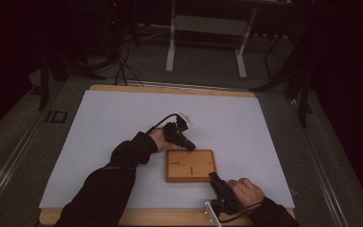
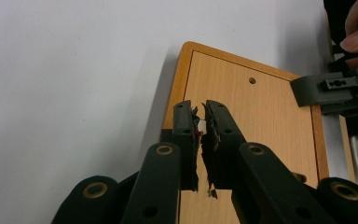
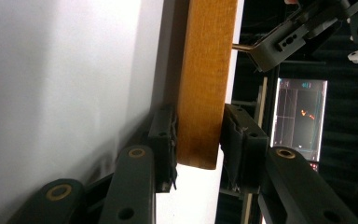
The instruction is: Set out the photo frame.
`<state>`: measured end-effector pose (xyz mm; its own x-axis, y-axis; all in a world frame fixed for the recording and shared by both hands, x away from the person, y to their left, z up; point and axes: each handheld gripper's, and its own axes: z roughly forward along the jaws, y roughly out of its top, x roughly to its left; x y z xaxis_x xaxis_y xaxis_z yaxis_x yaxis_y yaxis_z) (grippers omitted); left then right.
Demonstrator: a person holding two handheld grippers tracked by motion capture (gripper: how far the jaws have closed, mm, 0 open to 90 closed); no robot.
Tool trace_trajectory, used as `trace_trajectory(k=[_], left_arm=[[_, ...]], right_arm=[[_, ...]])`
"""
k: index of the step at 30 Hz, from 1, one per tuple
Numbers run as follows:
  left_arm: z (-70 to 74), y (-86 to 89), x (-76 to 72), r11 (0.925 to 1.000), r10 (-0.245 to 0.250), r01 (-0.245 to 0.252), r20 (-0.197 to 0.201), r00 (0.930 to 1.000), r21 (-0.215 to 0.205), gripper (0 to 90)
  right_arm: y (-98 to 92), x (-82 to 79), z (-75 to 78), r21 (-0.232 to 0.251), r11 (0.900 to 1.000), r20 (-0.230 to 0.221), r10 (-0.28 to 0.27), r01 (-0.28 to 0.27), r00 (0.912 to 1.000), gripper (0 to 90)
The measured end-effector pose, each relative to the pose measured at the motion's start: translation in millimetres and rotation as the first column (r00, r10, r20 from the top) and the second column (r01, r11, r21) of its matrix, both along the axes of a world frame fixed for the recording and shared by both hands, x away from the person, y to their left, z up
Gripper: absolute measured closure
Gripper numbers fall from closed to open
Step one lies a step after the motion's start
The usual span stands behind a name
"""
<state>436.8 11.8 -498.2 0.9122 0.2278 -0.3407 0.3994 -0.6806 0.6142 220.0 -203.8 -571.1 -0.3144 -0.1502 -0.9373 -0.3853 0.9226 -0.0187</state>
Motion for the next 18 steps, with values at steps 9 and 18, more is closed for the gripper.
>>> trace_trajectory(k=[9, 18], left_arm=[[7.4, -4.0, -6.5, 0.9989, 0.019, -0.023, 0.096, 0.9952, 0.042, 70.6], [26.8, 6.2, -22.0, 0.9985, 0.053, -0.055, 0.186, 0.9811, 0.005, 44.7]], right_arm=[[-0.6, 0.4, 5.2, 0.031, 0.999, -0.004, -0.01, 0.01, 0.9999, 68.1], [-0.7, 2.9, 13.0, 0.034, 0.999, -0.041, -0.007, 0.009, 0.9991, 68.1]])
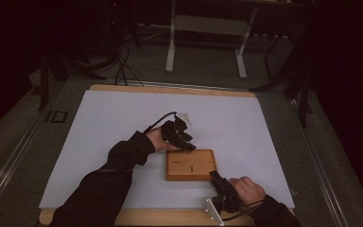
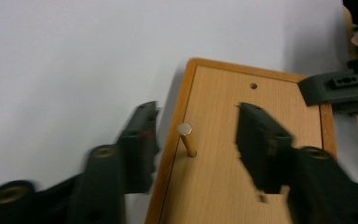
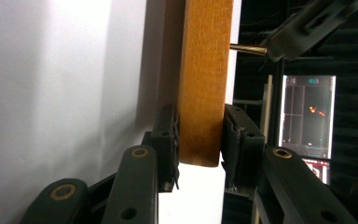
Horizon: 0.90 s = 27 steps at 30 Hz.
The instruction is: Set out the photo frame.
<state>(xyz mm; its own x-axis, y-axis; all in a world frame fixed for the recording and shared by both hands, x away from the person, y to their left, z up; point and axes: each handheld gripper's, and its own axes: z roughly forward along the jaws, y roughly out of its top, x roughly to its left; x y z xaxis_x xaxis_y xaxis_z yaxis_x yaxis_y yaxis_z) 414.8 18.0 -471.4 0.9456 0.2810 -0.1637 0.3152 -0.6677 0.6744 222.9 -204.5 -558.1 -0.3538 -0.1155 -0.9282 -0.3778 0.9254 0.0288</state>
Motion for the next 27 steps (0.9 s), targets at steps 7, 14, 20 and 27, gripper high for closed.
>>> trace_trajectory(k=[7, 14, 20, 27], left_arm=[[9.6, 10.0, -13.1, 1.0, 0.004, -0.004, 0.062, 0.9981, -0.008, 21.3], [12.2, 24.3, -22.3, 0.9989, 0.041, -0.039, 0.1, 0.9941, -0.025, 14.3], [12.4, 37.7, -31.0, 0.9975, 0.056, -0.051, 0.115, 0.9918, -0.048, 6.5], [16.6, 53.8, -48.5, 0.9945, 0.067, -0.055, 0.137, 0.9883, -0.089, 4.9]], right_arm=[[1.0, 2.9, 10.0, 0.001, 1.0, -0.043, -0.003, 0.003, 0.9991, 68.4], [1.6, 7.3, 20.6, -0.002, 1.0, -0.088, -0.001, 0.001, 0.9961, 68.5], [0.3, 12.0, 30.6, 0.013, 1.0, -0.137, 0.013, -0.011, 0.9905, 68.6], [-0.4, 18.2, 41.4, 0.031, 0.999, -0.185, 0.02, -0.015, 0.9826, 69.1]])
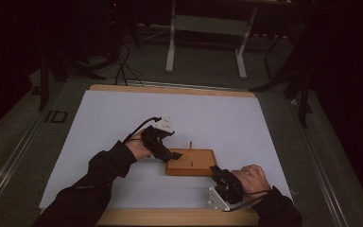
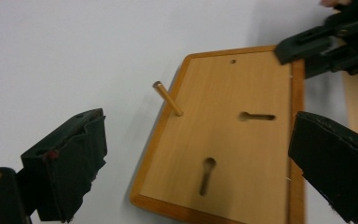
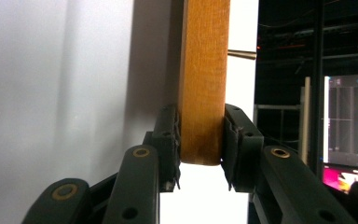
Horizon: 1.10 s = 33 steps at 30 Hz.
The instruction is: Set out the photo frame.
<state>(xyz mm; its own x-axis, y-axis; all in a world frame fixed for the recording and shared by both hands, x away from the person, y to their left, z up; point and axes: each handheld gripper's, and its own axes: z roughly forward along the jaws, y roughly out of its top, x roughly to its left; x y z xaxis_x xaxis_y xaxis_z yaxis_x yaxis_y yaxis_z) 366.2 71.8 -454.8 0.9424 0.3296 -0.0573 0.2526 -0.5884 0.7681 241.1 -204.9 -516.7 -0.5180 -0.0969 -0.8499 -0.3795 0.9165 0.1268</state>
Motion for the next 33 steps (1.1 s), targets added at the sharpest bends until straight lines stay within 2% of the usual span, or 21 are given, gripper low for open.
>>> trace_trajectory(k=[6, 9, 11, 14, 15, 18, 20, 23, 25, 31, 33], left_arm=[[1.3, 16.9, -12.3, 0.9995, 0.008, -0.007, 0.014, 0.9999, -0.032, 4.9], [-1.4, 24.5, -19.0, 0.999, 0.013, -0.011, 0.05, 0.9986, -0.044, 4.9], [-3.5, 28.6, -21.6, 0.9984, 0.018, -0.015, 0.052, 0.9985, -0.054, 4.9], [-7.1, 32.7, -27.1, 0.9968, 0.016, -0.01, 0.085, 0.9963, -0.08, 5.0], [-8.4, 33.7, -28.8, 0.9963, 0.023, -0.015, 0.09, 0.9957, -0.085, 5.0], [-11.2, 37.7, -32.3, 0.9963, 0.032, -0.025, 0.083, 0.996, -0.083, 5.0], [-12.9, 40.4, -34.5, 0.9954, 0.037, -0.029, 0.083, 0.9959, -0.091, 5.0], [-18.8, 47.8, -39.8, 0.9954, 0.05, -0.046, 0.05, 0.9975, -0.084, 5.0], [-22.2, 53.7, -43.3, 0.9924, 0.058, -0.055, 0.023, 0.998, -0.11, 5.0], [-32.5, 66.3, -53.2, 0.9887, 0.112, -0.111, -0.002, 0.9937, -0.1, 5.0], [-36.2, 70.4, -56.3, 0.9863, 0.123, -0.123, -0.01, 0.9924, -0.109, 4.9]], right_arm=[[-0.2, 5.0, 9.0, 0.015, 1.0, -0.049, 0.0, 0.0, 0.9988, 69.3], [-0.9, 8.4, 13.5, 0.011, 1.0, -0.074, 0.003, -0.002, 0.9973, 69.3], [-0.6, 10.0, 15.6, 0.005, 1.0, -0.081, 0.003, -0.003, 0.9967, 69.3], [-0.9, 12.1, 18.2, 0.005, 1.0, -0.093, 0.009, -0.009, 0.9956, 69.3], [-1.0, 14.1, 20.7, 0.01, 1.0, -0.112, 0.005, -0.004, 0.9937, 69.3], [-1.0, 15.2, 22.4, 0.008, 1.0, -0.118, 0.003, -0.002, 0.993, 69.4], [-1.7, 20.1, 27.3, 0.013, 1.0, -0.146, 0.008, -0.006, 0.9892, 69.4], [-1.9, 25.2, 32.2, 0.012, 1.0, -0.172, 0.012, -0.01, 0.9849, 69.4], [-1.9, 28.8, 35.7, 0.013, 1.0, -0.191, 0.015, -0.012, 0.9815, 69.4], [-3.7, 42.5, 46.9, 0.019, 1.0, -0.255, 0.02, -0.015, 0.9668, 69.6], [-4.0, 45.5, 49.3, 0.022, 1.0, -0.271, 0.022, -0.017, 0.9622, 69.6]])
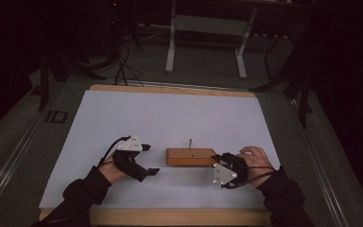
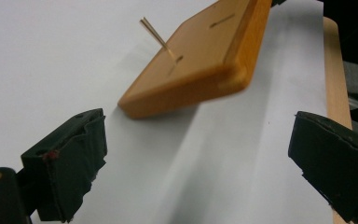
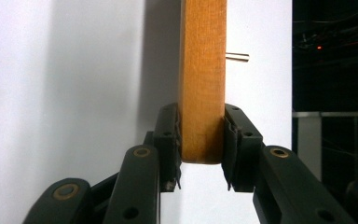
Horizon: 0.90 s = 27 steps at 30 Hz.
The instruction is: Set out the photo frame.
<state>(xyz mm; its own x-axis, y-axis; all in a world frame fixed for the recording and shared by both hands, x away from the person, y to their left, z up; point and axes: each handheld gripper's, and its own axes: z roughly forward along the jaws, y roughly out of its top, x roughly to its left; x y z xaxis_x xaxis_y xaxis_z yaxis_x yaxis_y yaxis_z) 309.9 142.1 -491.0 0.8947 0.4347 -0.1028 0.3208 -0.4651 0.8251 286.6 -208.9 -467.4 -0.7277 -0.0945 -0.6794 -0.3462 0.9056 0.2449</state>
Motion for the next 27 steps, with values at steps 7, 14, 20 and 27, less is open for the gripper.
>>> trace_trajectory(k=[7, 14, 20, 27], left_arm=[[-8.2, 6.3, -13.2, 0.9995, 0.024, -0.025, -0.017, 0.9996, -0.021, 5.0], [-12.3, 10.2, -20.3, 0.9991, 0.03, -0.031, -0.029, 0.9991, -0.028, 5.0], [-13.5, 10.9, -20.0, 0.9986, 0.038, -0.04, -0.051, 0.998, -0.036, 5.0], [-15.9, 9.5, -21.7, 0.9991, 0.035, -0.036, -0.043, 0.9984, -0.023, 4.9]], right_arm=[[1.4, 12.8, 10.0, -0.007, 1.0, -0.063, 0.007, -0.007, 0.998, 69.5], [1.9, 27.5, 20.2, -0.002, 1.0, -0.138, -0.004, 0.004, 0.9904, 69.5], [1.7, 47.2, 30.9, 0.007, 1.0, -0.231, -0.006, 0.007, 0.9729, 69.6], [2.9, 72.1, 41.6, 0.014, 0.999, -0.337, -0.023, 0.03, 0.9412, 69.5]])
